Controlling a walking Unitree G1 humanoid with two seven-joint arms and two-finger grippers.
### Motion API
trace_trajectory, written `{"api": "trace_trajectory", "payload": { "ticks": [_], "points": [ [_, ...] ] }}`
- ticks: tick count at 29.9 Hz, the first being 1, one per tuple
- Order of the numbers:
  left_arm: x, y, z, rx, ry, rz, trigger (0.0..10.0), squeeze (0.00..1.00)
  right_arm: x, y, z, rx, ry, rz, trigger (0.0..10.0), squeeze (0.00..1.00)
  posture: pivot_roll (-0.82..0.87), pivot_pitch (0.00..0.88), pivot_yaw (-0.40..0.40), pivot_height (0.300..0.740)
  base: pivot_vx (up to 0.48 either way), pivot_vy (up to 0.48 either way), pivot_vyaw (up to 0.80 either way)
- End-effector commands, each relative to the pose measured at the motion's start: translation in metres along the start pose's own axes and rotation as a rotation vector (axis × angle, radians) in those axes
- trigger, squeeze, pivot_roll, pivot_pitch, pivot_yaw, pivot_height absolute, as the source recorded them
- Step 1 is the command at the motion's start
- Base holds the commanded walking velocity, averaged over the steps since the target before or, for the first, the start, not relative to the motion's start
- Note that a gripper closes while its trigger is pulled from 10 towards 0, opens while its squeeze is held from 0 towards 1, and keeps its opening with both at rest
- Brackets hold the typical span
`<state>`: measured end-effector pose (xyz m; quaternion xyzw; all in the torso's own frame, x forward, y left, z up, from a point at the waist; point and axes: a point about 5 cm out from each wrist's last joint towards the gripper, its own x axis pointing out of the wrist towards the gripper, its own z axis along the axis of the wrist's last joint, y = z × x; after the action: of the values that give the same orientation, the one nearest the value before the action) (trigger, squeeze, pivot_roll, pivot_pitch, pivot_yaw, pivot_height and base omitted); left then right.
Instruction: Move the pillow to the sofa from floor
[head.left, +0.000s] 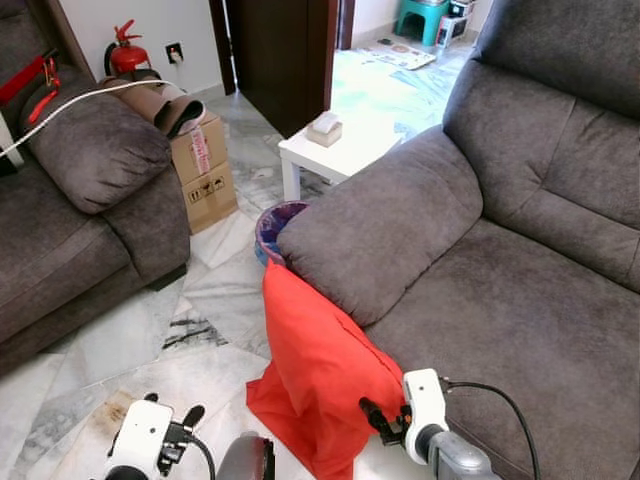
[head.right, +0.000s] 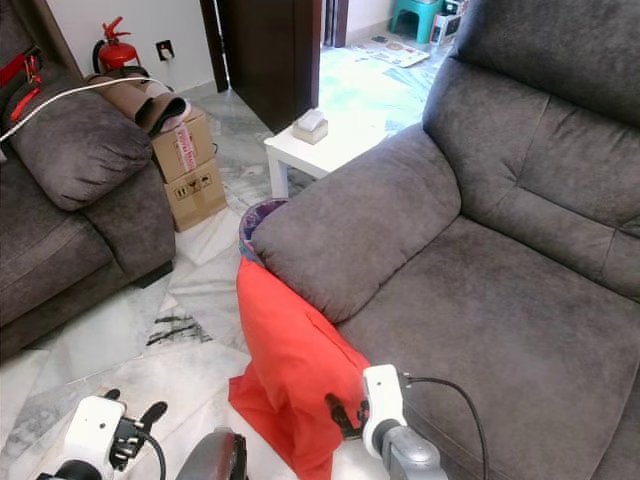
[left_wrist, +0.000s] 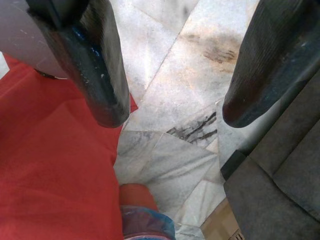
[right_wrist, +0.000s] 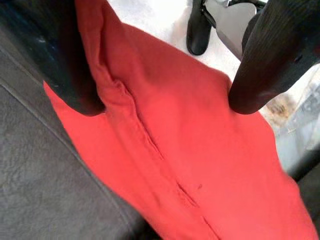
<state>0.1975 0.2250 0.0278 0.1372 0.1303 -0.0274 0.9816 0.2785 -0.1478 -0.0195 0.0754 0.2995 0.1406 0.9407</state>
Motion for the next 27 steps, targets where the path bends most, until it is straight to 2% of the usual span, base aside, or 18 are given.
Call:
{"api": "trace_trajectory", "payload": {
  "ticks": [1, 2, 3, 4, 5, 6, 12, 16, 27],
  "points": [
    [-0.0026, -0.001, -0.0009, -0.009, 0.012, 0.0, 10.0, 0.0, 0.0001, 0.0011, -0.0014, 0.012, -0.002, -0.005, 10.0, 0.0, 0.28, 0.178, -0.002, 0.635, 0.0, 0.0, 0.0],
    [-0.0027, -0.0011, -0.0009, -0.01, 0.012, -0.001, 10.0, 0.0, 0.0003, 0.0016, -0.0015, 0.013, -0.002, -0.005, 10.0, 0.0, 0.28, 0.178, -0.002, 0.635, 0.0, 0.0, 0.0],
    [-0.0028, -0.0012, -0.0009, -0.01, 0.013, -0.001, 10.0, 0.0, 0.0005, 0.0022, -0.0016, 0.013, -0.002, -0.005, 9.5, 0.0, 0.28, 0.178, -0.002, 0.635, 0.0, 0.0, 0.0],
    [-0.0029, -0.0012, -0.0008, -0.01, 0.013, 0.0, 10.0, 0.0, 0.0008, 0.0029, -0.0017, 0.014, -0.002, -0.005, 4.2, 0.0, 0.28, 0.179, -0.002, 0.635, 0.0, 0.0, 0.0],
    [-0.0029, -0.0013, -0.0007, -0.01, 0.013, 0.0, 10.0, 0.0, 0.0009, 0.0033, -0.0018, 0.014, -0.002, -0.005, 4.2, 0.0, 0.28, 0.18, -0.002, 0.635, 0.0, 0.0, 0.0],
    [-0.003, -0.0014, -0.0007, -0.01, 0.013, 0.0, 10.0, 0.0, 0.0012, 0.0045, -0.0014, 0.023, -0.009, 0.002, 0.0, 0.0, 0.28, 0.18, -0.002, 0.635, 0.0, 0.0, 0.0],
    [-0.0032, -0.0021, -0.0005, -0.008, 0.012, -0.002, 10.0, 0.0, 0.0021, 0.008, -0.0018, 0.019, -0.014, 0.013, 0.0, 0.0, 0.29, 0.182, -0.003, 0.635, 0.0, 0.0, 0.0],
    [-0.0037, -0.002, -0.0008, -0.008, 0.013, -0.001, 10.0, 0.0, 0.0029, 0.0101, 0.0035, 0.067, -0.063, 0.038, 0.0, 0.0, 0.28, 0.182, -0.003, 0.635, 0.0, 0.0, 0.0],
    [-0.0017, -0.0033, -0.0001, -0.009, 0.015, -0.006, 10.0, 0.0, 0.0025, 0.01, 0.003, 0.016, -0.051, 0.047, 0.0, 0.0, 0.28, 0.18, -0.005, 0.635, 0.0, 0.0, 0.0]
  ]
}}
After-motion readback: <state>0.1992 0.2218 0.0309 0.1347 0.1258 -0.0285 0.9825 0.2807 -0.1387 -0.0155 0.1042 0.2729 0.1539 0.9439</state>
